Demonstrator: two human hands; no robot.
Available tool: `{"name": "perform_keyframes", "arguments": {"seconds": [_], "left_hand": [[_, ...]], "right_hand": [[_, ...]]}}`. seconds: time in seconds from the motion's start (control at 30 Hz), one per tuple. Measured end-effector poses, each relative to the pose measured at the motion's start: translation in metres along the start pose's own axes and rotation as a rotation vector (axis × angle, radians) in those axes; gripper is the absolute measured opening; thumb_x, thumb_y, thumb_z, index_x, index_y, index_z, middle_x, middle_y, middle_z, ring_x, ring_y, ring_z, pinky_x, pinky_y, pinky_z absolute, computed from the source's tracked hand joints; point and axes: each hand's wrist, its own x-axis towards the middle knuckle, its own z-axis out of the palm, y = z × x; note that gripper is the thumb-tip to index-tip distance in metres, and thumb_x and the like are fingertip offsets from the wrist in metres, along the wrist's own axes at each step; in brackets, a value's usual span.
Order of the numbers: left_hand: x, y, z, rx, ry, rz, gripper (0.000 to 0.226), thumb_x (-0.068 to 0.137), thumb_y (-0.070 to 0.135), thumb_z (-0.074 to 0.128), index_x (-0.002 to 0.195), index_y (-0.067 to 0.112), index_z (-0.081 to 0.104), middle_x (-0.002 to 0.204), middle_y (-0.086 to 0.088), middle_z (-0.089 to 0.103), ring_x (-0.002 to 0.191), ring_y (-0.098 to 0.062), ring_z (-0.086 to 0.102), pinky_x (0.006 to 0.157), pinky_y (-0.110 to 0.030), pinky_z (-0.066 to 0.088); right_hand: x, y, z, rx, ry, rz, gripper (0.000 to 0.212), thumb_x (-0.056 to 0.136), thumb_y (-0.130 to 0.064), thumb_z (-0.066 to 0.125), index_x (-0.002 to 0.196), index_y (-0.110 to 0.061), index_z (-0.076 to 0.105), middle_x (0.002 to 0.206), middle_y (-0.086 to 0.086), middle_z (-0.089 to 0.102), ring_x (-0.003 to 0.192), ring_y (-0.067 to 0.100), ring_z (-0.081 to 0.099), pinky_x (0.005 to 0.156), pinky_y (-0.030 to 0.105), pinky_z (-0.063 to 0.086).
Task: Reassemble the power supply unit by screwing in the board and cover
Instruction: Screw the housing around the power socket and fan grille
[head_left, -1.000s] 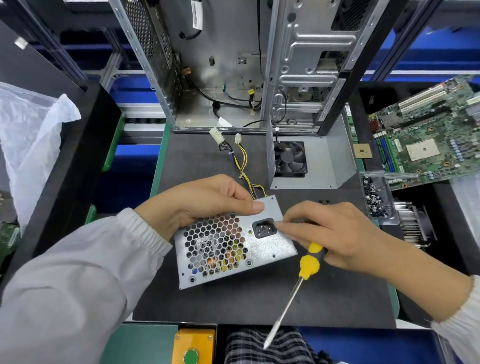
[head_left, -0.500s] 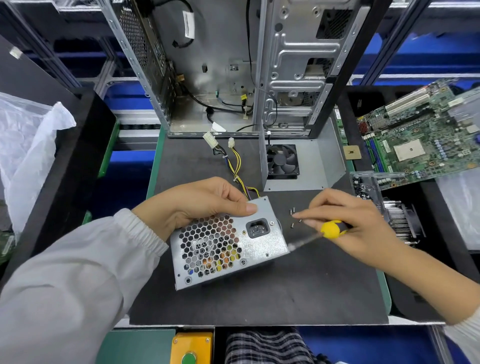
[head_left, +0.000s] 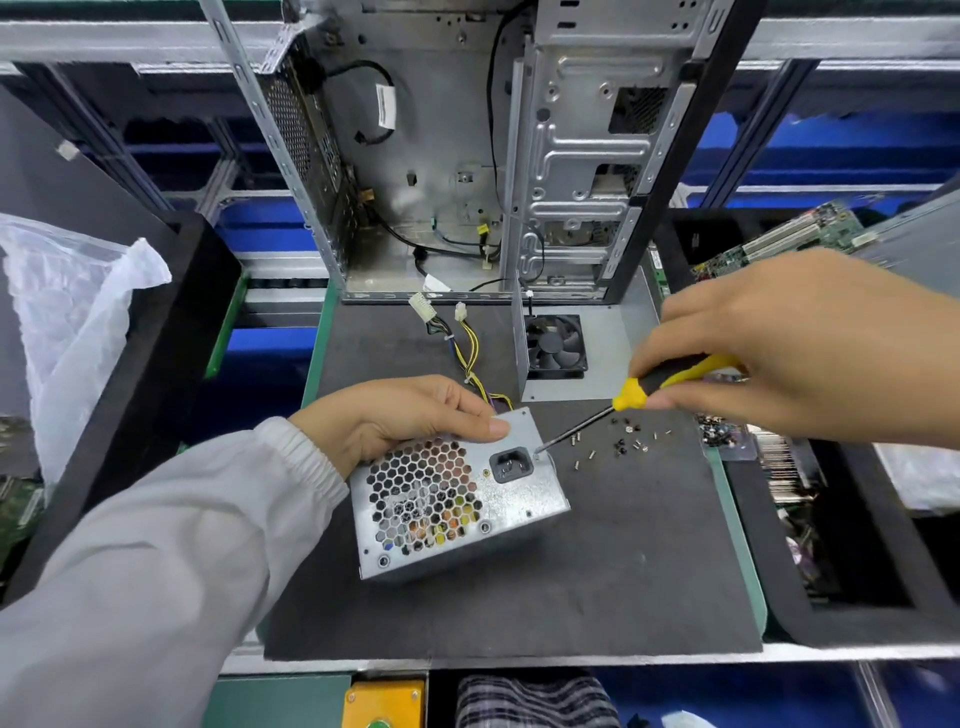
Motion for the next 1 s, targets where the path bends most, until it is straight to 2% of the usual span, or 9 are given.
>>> {"name": "perform_keyframes", "arguments": {"seconds": [0.07,0.13,0.23,0.3,0.4,0.53,0.73,0.87,1.0], "left_hand": [[0.0,0.0,0.0,0.005,0.005,0.009,0.038,0.078,0.025,0.071,0.104,-0.003,0.071,0.084,-0.008,0.074,0.067,-0.012,0.07,0.065,-0.02,0.057],[0.0,0.0,0.0,0.014,0.014,0.011,0.04,0.078,0.026,0.071,0.105,-0.002,0.071,0.087,-0.01,0.074,0.069,-0.013,0.069,0.066,-0.021,0.056],[0.0,0.0,0.0,0.025,0.026,0.022,0.042,0.077,0.027,0.071,0.106,-0.003,0.07,0.088,-0.01,0.073,0.07,-0.012,0.068,0.065,-0.019,0.054],[0.001,-0.001,0.0,0.021,0.023,0.032,0.042,0.076,0.028,0.072,0.105,-0.002,0.07,0.083,-0.005,0.075,0.068,-0.008,0.069,0.063,-0.016,0.055],[0.002,-0.002,-0.002,0.007,0.019,0.023,0.037,0.075,0.028,0.073,0.101,0.002,0.073,0.084,-0.006,0.075,0.067,-0.01,0.07,0.065,-0.018,0.057],[0.003,-0.003,-0.004,-0.024,-0.008,0.01,0.027,0.076,0.027,0.074,0.095,0.008,0.076,0.086,-0.011,0.075,0.068,-0.016,0.071,0.066,-0.024,0.059],[0.003,-0.003,-0.004,-0.032,-0.006,0.01,0.03,0.079,0.025,0.073,0.099,0.002,0.074,0.085,-0.012,0.075,0.067,-0.017,0.071,0.064,-0.024,0.058],[0.003,-0.003,-0.004,-0.014,0.001,0.015,0.037,0.078,0.025,0.073,0.102,-0.002,0.071,0.085,-0.012,0.074,0.066,-0.016,0.07,0.065,-0.024,0.058],[0.003,-0.003,-0.004,-0.002,-0.016,0.004,0.039,0.078,0.025,0.073,0.104,-0.004,0.07,0.085,-0.013,0.074,0.066,-0.017,0.07,0.065,-0.025,0.058]], "right_hand": [[0.002,-0.005,-0.003,-0.071,-0.051,-0.008,0.021,0.079,-0.05,0.049,0.084,-0.039,0.067,0.07,-0.018,0.057,0.055,0.007,0.037,0.043,0.016,0.024],[0.006,-0.01,-0.004,-0.141,-0.089,0.01,0.029,0.081,-0.054,0.04,0.088,-0.04,0.065,0.073,-0.016,0.056,0.058,0.008,0.037,0.044,0.017,0.019],[0.009,-0.012,-0.002,-0.237,-0.092,0.016,0.039,0.08,-0.059,0.028,0.097,-0.044,0.06,0.077,-0.017,0.049,0.063,0.007,0.033,0.046,0.018,0.018],[0.01,-0.014,-0.001,-0.276,-0.103,0.015,0.042,0.079,-0.06,0.023,0.101,-0.046,0.057,0.078,-0.018,0.044,0.064,0.006,0.033,0.046,0.018,0.017],[0.011,-0.016,0.001,-0.32,-0.123,0.027,0.044,0.079,-0.061,0.019,0.105,-0.048,0.052,0.081,-0.017,0.042,0.067,0.008,0.036,0.047,0.018,0.017],[0.012,-0.016,0.001,-0.301,-0.118,0.036,0.044,0.079,-0.061,0.02,0.103,-0.047,0.054,0.079,-0.017,0.045,0.065,0.008,0.039,0.047,0.019,0.02],[0.012,-0.016,-0.003,-0.191,-0.113,0.041,0.034,0.08,-0.057,0.034,0.089,-0.042,0.064,0.07,-0.017,0.05,0.049,0.001,0.029,0.044,0.017,0.015],[0.007,-0.013,-0.001,-0.126,-0.092,0.006,0.022,0.08,-0.05,0.048,0.079,-0.038,0.066,0.064,-0.017,0.053,0.05,0.007,0.038,0.041,0.013,0.017],[0.006,-0.012,0.001,-0.091,-0.104,0.013,0.024,0.08,-0.051,0.046,0.08,-0.038,0.066,0.065,-0.017,0.053,0.049,0.006,0.039,0.041,0.013,0.017]]}}
